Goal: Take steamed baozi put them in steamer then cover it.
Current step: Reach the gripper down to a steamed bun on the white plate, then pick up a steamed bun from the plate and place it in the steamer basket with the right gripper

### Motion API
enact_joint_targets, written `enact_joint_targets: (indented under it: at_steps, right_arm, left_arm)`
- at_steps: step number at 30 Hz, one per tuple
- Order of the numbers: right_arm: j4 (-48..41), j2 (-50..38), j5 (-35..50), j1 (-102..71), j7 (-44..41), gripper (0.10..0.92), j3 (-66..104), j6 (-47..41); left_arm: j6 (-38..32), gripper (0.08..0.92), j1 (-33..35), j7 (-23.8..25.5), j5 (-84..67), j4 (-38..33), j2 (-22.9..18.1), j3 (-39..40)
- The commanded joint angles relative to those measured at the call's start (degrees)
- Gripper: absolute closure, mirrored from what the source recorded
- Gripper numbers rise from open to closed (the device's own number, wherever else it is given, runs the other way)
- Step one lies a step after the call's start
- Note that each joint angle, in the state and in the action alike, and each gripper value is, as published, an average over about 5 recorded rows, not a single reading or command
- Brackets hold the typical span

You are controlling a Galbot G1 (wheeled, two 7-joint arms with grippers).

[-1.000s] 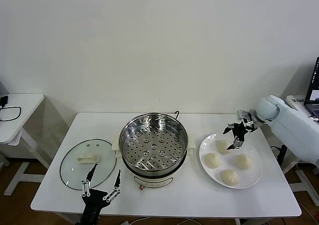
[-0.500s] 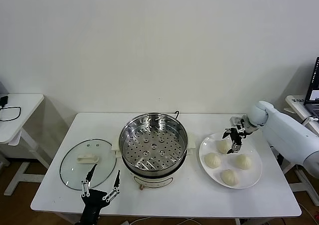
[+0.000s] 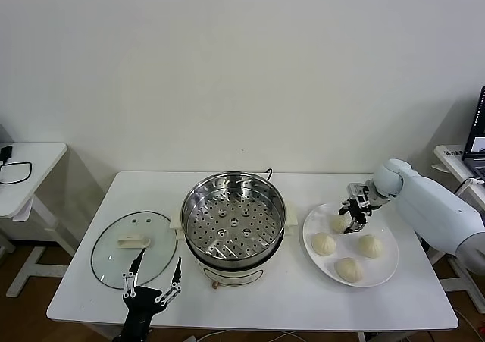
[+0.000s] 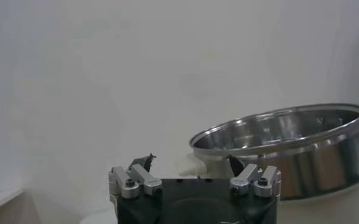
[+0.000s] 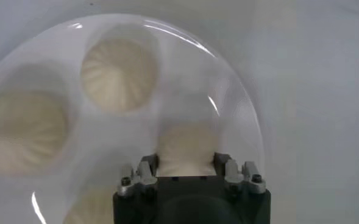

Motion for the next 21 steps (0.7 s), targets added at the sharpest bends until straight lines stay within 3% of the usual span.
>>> enact_joint_targets:
  at_steps: [1,5,9,21]
  right_arm:
    - [3.66,-1.09,0.03,0.75,0.21,0.405,-0.11,0.08]
    - [9.84,-3.32,0.96,8.0,-0.91,0.394,-3.28,4.19]
    - [13.84,-2.18,2.17,18.62,-2.94,0.373,-8.42,13.93]
    - [19.06,13.25,0.81,30.45,-3.84,0.352,-15.27,31.94]
  left_arm:
    - [0.07,0.177,-0.02,-0.03,-0.03,-0.09,0.02,0.03]
    - [0.14,0.177,-0.04,-0.02,-0.02,-0.33,0.17,0.13]
    - [0.15,0.177,-0.12,0.0,-0.02,-0.53,0.31,0.31]
    - [0.01,0.177,0.53,-0.09,-0.03,-1.45,0.33,0.54]
